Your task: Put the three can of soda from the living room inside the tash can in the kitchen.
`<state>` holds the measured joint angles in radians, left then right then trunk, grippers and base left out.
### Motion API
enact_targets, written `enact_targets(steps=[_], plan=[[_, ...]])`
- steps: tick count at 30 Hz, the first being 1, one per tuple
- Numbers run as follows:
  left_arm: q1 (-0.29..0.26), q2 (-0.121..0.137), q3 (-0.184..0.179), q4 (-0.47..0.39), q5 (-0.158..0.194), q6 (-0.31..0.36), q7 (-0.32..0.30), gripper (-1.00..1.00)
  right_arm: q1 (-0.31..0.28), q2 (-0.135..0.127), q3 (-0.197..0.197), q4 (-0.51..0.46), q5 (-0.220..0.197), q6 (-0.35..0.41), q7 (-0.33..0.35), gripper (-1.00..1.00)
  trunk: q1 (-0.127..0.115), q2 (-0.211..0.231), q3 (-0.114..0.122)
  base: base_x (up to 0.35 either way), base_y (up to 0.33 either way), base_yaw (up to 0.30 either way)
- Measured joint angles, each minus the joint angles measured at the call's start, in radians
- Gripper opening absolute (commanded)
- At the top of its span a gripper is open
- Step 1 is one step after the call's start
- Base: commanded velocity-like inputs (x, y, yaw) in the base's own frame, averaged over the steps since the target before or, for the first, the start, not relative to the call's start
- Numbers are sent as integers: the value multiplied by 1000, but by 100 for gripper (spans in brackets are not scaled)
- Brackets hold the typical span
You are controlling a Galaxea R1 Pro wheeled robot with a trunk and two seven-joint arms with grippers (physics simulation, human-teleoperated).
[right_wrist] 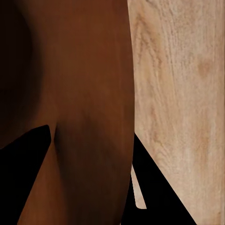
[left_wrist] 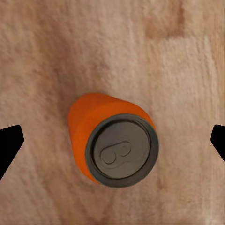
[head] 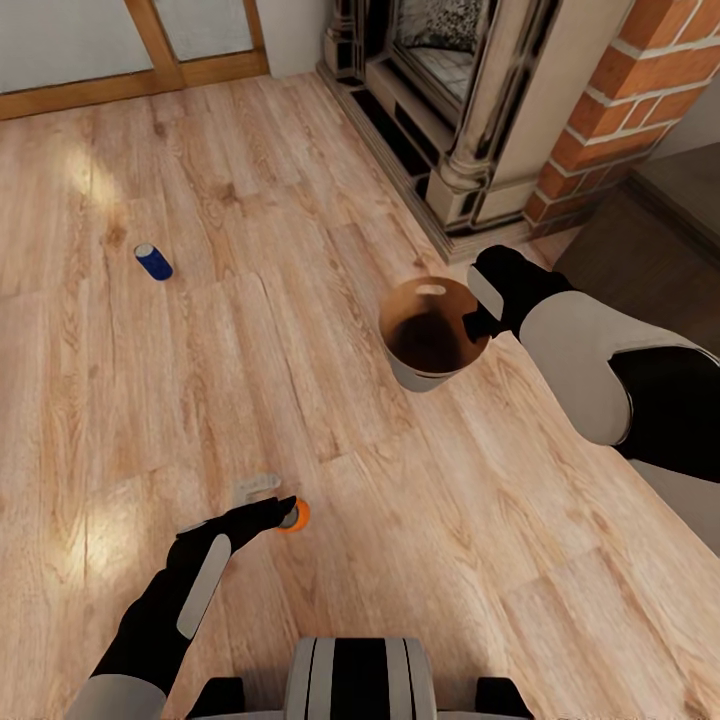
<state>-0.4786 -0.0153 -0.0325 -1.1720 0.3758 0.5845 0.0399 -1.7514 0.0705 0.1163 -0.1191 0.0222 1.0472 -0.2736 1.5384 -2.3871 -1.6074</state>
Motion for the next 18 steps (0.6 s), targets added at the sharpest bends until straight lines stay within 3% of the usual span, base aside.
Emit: enact_targets(steps=[18], plan=[[0,0,-1,0,0,0,0,100,0,0,0,0,1,0,0,-100,0,0,-28,0,0,0]])
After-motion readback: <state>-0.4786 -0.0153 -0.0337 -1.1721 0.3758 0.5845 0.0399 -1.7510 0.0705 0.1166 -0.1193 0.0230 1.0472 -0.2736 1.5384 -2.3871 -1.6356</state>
